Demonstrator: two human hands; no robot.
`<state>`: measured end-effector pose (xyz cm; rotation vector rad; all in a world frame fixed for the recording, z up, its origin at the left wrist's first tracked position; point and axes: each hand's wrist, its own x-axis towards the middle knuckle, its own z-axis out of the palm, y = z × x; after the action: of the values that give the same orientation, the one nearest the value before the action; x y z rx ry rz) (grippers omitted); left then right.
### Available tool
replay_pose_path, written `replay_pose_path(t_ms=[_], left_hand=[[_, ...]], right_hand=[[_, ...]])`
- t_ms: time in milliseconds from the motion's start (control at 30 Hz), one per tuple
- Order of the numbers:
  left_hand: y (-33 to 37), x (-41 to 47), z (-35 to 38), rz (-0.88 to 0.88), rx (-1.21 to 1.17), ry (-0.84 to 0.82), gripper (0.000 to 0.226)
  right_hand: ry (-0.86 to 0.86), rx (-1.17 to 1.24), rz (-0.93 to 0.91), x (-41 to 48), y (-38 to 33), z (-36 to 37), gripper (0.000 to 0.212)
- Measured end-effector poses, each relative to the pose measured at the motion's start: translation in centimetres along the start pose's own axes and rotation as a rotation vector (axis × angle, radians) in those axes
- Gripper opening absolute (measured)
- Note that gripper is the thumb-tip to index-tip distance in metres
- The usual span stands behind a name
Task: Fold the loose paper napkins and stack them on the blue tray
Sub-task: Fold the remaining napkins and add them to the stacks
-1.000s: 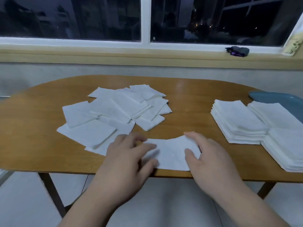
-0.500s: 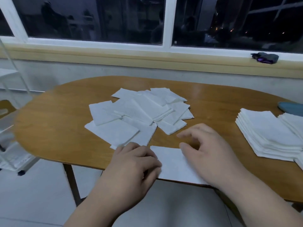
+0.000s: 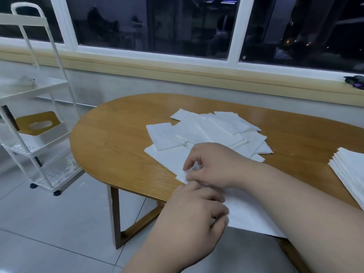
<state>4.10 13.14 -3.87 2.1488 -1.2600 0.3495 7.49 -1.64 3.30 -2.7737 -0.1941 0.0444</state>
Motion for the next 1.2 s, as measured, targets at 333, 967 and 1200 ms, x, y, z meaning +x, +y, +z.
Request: replay_pose_path(t_ms=[333,967,1200], left_hand=[[0.1,0.0,-0.1,-0.031,0.009,0.000,0.023],[1.1,0.9,1.3,0.049,0.051,-0.002,0.016],[2.1,1.8,2.2,0.050,0.047,0.015,0.019]], right_hand=[[0.086,0.179,0.054,-0.1,0.6,-0.3,0.009],[0.852,0.726,0.338,-12.4,3.4,-9.6,0.013],[0.707,0.316,0.809,-17.3,10.9,-7.6,0.014]])
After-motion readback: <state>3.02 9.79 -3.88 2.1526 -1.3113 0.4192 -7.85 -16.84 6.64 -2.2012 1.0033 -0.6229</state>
